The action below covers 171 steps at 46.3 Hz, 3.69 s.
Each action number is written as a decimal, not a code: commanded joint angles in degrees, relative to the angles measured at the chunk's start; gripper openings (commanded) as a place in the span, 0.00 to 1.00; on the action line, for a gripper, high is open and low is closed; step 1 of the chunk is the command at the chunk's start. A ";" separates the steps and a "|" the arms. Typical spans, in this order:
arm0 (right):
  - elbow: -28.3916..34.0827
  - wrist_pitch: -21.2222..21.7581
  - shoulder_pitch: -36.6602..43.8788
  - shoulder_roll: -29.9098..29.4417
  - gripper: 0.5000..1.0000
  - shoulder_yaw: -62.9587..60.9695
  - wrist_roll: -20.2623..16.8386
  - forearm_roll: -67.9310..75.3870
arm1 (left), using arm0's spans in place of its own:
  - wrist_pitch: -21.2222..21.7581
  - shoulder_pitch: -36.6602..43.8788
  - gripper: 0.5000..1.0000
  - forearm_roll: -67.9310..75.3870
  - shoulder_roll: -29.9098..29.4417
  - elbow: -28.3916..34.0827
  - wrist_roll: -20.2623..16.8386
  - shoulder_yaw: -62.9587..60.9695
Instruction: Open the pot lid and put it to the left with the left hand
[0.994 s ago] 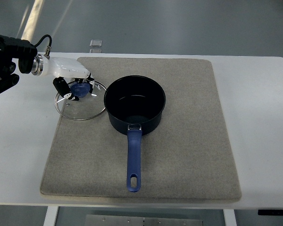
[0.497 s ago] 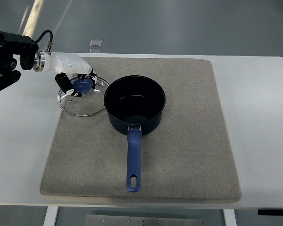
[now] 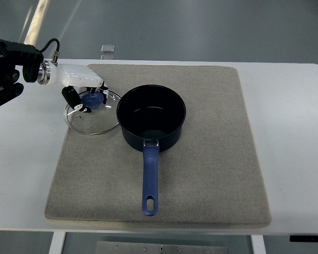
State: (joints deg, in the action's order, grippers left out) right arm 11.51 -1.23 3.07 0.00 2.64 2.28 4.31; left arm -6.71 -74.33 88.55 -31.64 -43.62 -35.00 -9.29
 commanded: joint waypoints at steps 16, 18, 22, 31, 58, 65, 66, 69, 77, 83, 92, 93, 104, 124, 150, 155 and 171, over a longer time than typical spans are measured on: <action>0.00 0.00 0.00 0.00 0.83 0.00 0.00 0.00 | 0.12 0.33 0.04 -0.04 0.00 0.02 0.00 0.06; 0.00 0.00 0.00 0.00 0.83 0.00 0.00 0.00 | 0.12 0.33 0.11 -0.04 0.00 0.02 0.00 0.24; 0.00 0.00 -0.08 0.00 0.83 0.00 0.00 0.00 | 0.30 0.42 0.20 -0.04 0.00 0.02 0.00 0.33; 0.00 0.00 0.00 0.00 0.83 0.00 0.00 0.00 | 0.47 0.42 0.37 -0.13 0.00 0.02 0.00 0.50; 0.00 0.00 0.00 0.00 0.83 0.00 0.00 0.00 | 0.65 0.42 0.88 -2.24 -0.09 -0.06 0.00 0.68; 0.00 0.00 0.00 0.00 0.83 0.00 0.00 0.00 | 0.65 0.42 0.90 -4.09 0.00 -0.06 0.00 0.59; 0.00 0.00 0.00 0.00 0.83 0.00 0.00 0.00 | 0.65 0.42 0.90 -4.17 0.00 -0.06 0.00 0.68; 0.00 0.00 0.00 0.00 0.83 0.00 0.00 0.00 | 0.65 0.42 0.91 -4.61 0.00 -0.06 0.00 0.68; 0.00 0.00 0.00 0.00 0.83 0.00 0.00 0.00 | 0.74 -0.20 0.92 -11.02 0.09 -0.15 0.00 1.91; 0.00 0.00 0.00 0.00 0.83 0.00 0.00 0.00 | 0.74 -0.55 0.93 -17.79 0.18 -0.15 0.00 2.53; 0.00 0.00 0.00 0.00 0.83 0.00 0.00 0.00 | 0.83 0.24 0.93 -30.35 3.07 0.55 0.00 6.56; 0.00 0.00 0.00 0.00 0.83 0.00 0.00 0.00 | 0.91 0.33 0.93 -31.93 3.34 0.72 0.00 7.27; 0.00 0.00 -0.08 0.00 0.83 0.00 0.00 0.00 | 2.93 2.97 0.93 -47.31 6.76 4.32 0.00 12.02; 0.00 0.00 0.00 0.00 0.83 0.00 0.00 0.00 | 3.38 3.23 0.93 -73.07 16.96 22.79 0.00 13.34; 0.00 0.00 0.00 0.00 0.83 0.00 0.00 0.00 | -6.73 9.56 0.93 -86.44 19.51 28.23 0.00 25.55; 0.00 0.00 0.00 0.00 0.83 0.00 0.00 0.00 | -6.73 10.87 0.93 -87.05 20.74 28.41 0.00 28.01; 0.00 0.00 0.00 0.00 0.83 0.00 0.00 0.00 | -6.64 14.13 0.93 -91.01 21.89 28.32 0.00 32.32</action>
State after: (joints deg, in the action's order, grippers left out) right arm 11.51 -1.23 3.08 0.00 2.64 2.29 4.31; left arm -13.41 -60.79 -2.41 -9.95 -15.24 -35.00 22.56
